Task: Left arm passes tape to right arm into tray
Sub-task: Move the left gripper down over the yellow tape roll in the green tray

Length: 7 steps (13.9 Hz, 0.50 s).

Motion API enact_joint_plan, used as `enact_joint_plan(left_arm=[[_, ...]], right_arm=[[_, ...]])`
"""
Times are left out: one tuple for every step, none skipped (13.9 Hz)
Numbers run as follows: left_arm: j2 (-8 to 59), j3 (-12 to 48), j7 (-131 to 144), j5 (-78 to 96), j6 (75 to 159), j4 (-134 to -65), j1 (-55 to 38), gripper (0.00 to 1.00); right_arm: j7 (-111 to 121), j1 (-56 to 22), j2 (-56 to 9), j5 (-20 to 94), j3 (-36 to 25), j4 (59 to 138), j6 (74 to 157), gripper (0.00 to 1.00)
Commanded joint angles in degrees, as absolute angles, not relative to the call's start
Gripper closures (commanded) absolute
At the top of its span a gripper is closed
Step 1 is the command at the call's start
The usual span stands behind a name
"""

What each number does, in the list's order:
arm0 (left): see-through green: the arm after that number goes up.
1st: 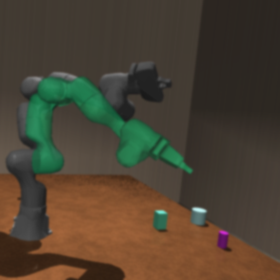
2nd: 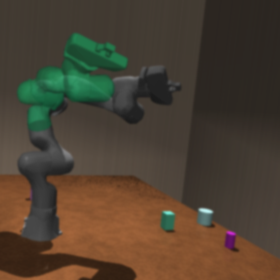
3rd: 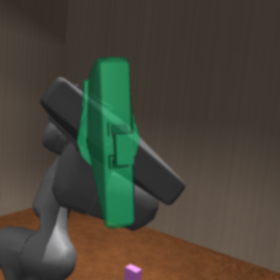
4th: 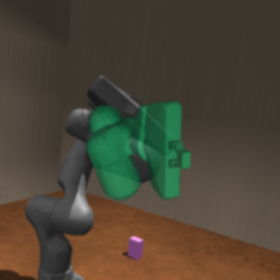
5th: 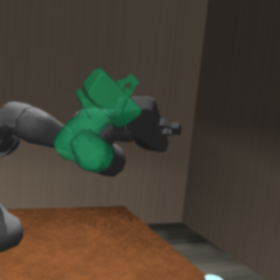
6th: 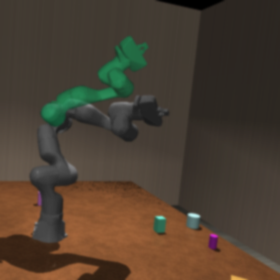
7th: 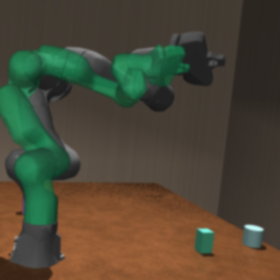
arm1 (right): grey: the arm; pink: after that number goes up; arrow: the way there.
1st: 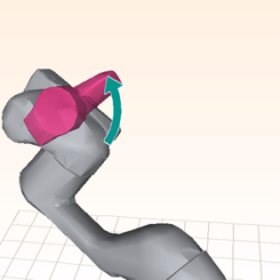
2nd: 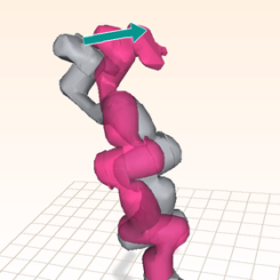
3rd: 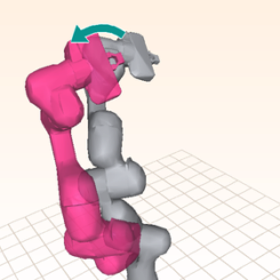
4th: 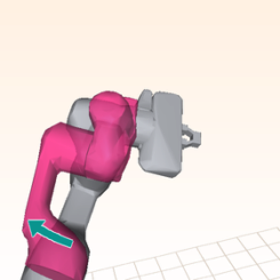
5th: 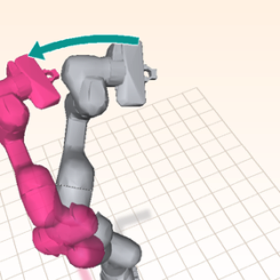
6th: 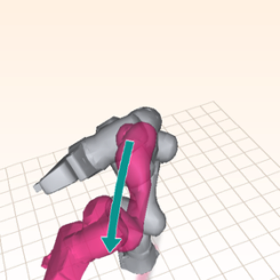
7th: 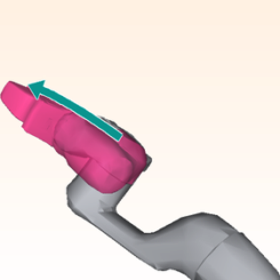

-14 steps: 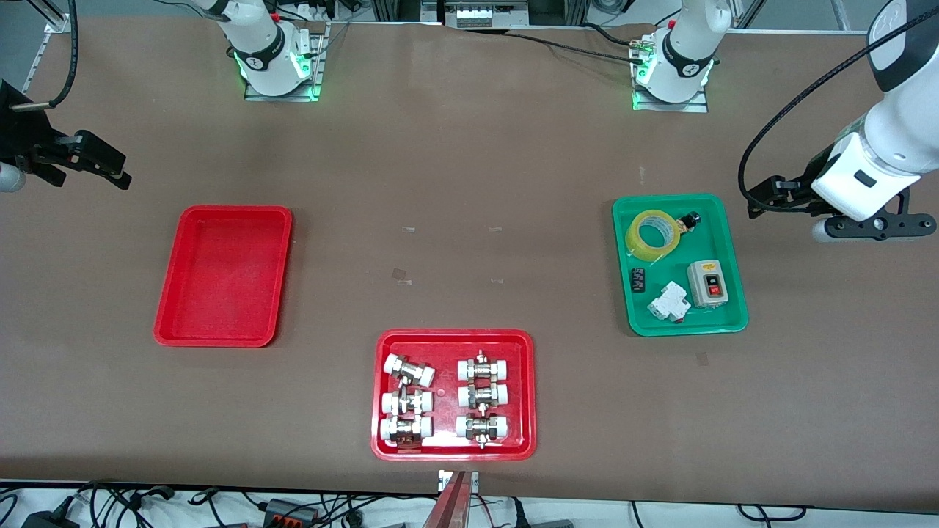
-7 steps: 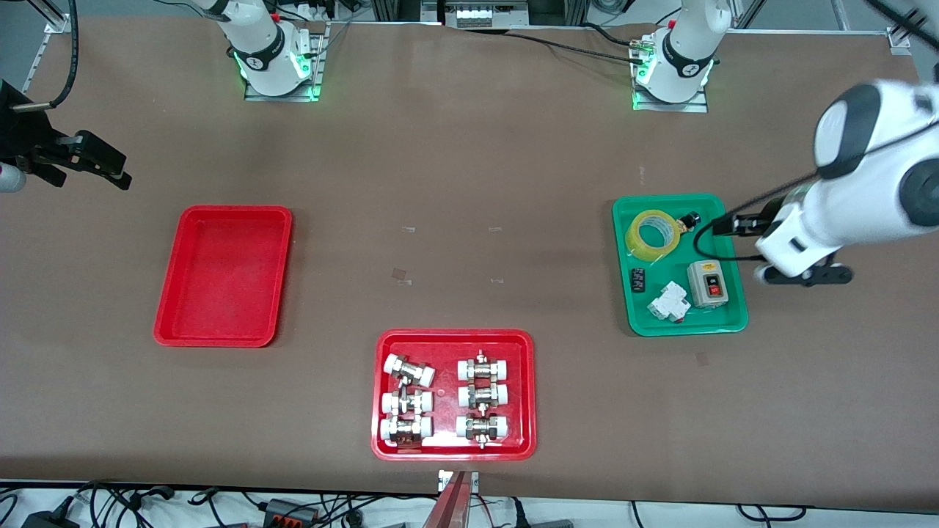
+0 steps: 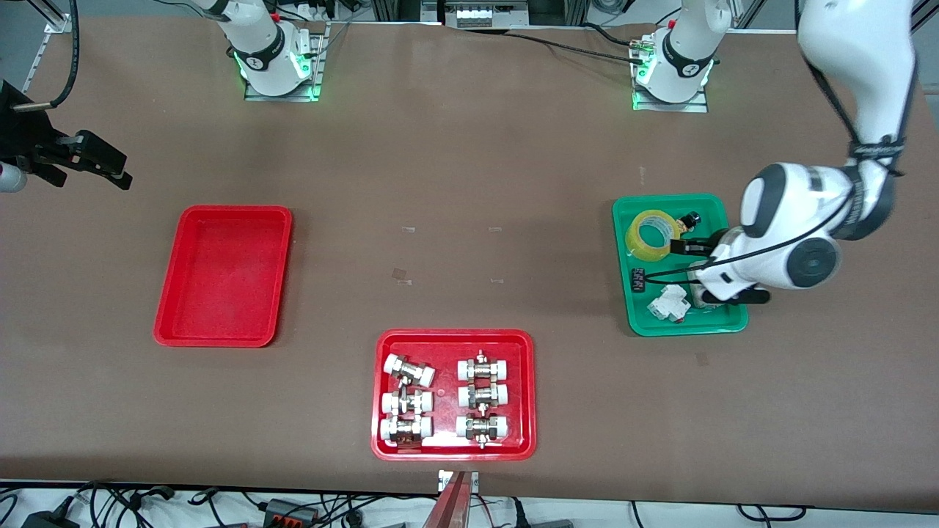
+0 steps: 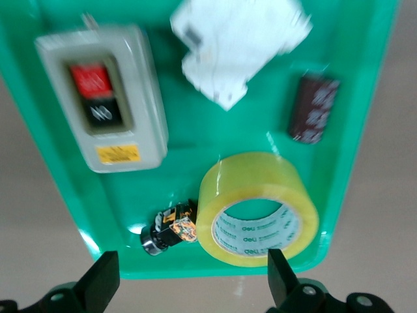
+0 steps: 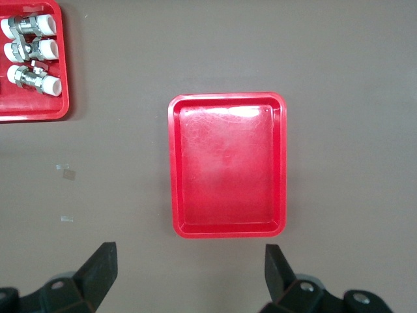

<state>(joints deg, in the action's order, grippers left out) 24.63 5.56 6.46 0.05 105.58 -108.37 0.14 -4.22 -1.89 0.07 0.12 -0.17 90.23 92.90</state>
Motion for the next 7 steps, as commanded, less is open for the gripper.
enact_joint_plan(left_arm=[[23.1, 5.7, 6.9, 1.3, 106.8, -112.8, 0.2, 0.0], [23.7, 5.7, 7.0, 1.3, 106.7, -112.8, 0.0, 0.0], [24.7, 5.7, 7.0, 1.3, 106.6, -112.9, -0.1, 0.0], [25.9, 5.7, 7.1, 1.3, 106.4, -112.9, -0.2, 0.0], [27.3, 5.7, 7.1, 1.3, 106.3, -112.9, -0.1, 0.0], [27.7, 5.7, 7.1, 1.3, 106.4, -112.8, -0.1, 0.0], [27.9, 5.7, 7.2, 1.3, 106.4, -112.8, -0.2, 0.0]], right_arm=[[-3.8, -2.0, 0.1, -0.5, 0.0, 89.4, 92.2, 0.0], [-3.8, -2.0, 0.1, -0.4, 0.0, 89.4, 92.2, 0.0], [-3.8, -2.0, 0.2, -0.4, 0.0, 89.4, 92.2, 0.0], [-3.8, -2.0, 0.2, -0.4, 0.0, 89.4, 92.2, 0.0], [-3.8, -2.0, 0.2, -0.4, 0.0, 89.4, 92.2, 0.0], [-3.8, -2.0, 0.2, -0.4, 0.0, 89.4, 92.2, 0.0], [-3.8, -2.0, 0.3, -0.4, 0.0, 89.4, 92.2, 0.0]])
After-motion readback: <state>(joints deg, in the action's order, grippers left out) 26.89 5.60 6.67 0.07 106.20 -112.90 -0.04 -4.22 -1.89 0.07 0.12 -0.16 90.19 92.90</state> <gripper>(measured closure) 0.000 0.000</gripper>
